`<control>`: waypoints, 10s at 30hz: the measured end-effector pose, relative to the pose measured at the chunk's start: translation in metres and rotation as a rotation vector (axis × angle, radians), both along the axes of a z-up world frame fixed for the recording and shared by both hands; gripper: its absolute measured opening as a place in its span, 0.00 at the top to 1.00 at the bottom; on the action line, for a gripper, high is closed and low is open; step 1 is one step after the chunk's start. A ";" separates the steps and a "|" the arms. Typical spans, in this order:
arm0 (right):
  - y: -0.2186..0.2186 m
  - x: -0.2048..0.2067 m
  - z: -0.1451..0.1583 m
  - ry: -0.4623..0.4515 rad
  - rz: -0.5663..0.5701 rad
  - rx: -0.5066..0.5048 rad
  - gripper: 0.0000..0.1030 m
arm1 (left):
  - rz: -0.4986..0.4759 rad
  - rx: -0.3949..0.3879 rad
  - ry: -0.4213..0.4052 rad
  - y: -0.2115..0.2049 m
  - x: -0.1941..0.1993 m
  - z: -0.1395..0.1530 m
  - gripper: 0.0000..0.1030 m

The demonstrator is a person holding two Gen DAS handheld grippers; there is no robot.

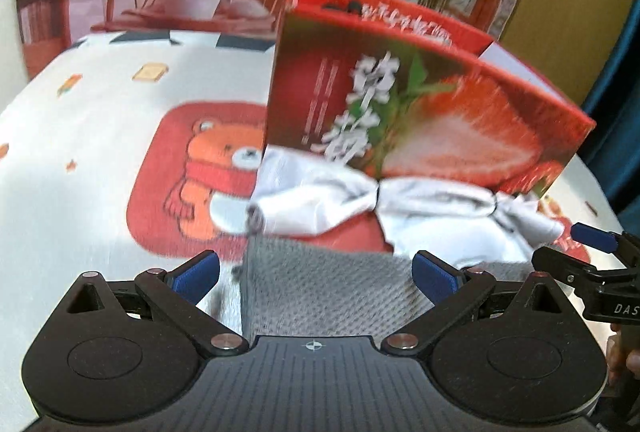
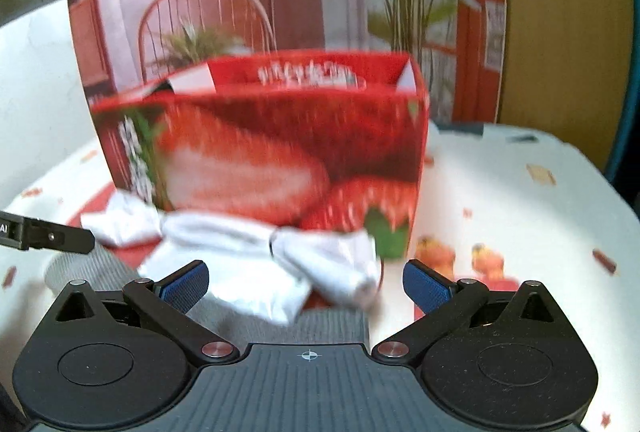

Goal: Organize soft objects
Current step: 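Move both grippers back to the grey knit towel beside the box, then close both grippers on the grey knit towel, then lift the grey towel with both grippers and carry it over the red box, then lower the grey towel into the red box and open both grippers, then move both grippers to the white cloth beside the box, then close both grippers on the white cloth, then lift the white cloth with both grippers and carry it over the red box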

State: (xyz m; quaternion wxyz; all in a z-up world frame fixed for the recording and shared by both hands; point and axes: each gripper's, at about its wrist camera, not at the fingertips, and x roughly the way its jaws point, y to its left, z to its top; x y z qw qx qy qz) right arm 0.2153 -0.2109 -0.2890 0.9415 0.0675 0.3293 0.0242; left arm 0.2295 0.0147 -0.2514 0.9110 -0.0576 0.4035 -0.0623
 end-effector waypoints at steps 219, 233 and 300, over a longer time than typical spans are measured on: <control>-0.039 0.040 -0.036 0.009 -0.069 0.197 0.55 | 0.017 -0.047 -0.090 0.013 0.051 -0.014 0.30; -0.040 0.039 -0.035 -0.001 -0.056 0.206 0.60 | -0.003 -0.040 -0.059 0.002 0.026 -0.010 0.74; -0.035 0.052 0.104 -0.320 0.002 0.128 0.85 | -0.105 0.119 -0.343 -0.041 0.041 0.131 0.81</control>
